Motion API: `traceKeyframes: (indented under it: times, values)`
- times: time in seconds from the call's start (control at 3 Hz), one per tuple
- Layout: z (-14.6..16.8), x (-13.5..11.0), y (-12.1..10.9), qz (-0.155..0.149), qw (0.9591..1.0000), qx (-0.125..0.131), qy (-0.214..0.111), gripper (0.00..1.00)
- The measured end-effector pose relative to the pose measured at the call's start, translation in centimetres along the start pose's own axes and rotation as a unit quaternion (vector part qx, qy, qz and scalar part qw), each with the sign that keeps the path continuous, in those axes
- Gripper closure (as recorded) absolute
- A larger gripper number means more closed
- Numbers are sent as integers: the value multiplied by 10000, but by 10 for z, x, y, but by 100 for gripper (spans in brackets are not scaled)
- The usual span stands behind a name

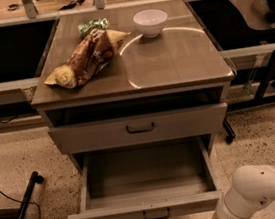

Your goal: Close middle drawer

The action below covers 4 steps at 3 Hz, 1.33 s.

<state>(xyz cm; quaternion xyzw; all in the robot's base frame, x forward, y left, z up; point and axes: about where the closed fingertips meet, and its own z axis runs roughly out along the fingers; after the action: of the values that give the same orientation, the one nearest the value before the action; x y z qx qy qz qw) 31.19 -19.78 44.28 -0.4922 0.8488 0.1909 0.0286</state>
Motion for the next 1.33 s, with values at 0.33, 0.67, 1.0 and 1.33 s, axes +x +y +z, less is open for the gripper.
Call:
traceKeyframes:
  times: [0.33, 0.67, 1.0, 1.33]
  values:
    - [3, -8, -9, 28, 9999, 68, -96, 100]
    - [2, -16, -19, 5, 9998, 138, -158, 100]
    - [-9, -38, -38, -99, 9996, 227, -153, 100]
    - [-16, -52, -49, -183, 9993, 285, -135, 100]
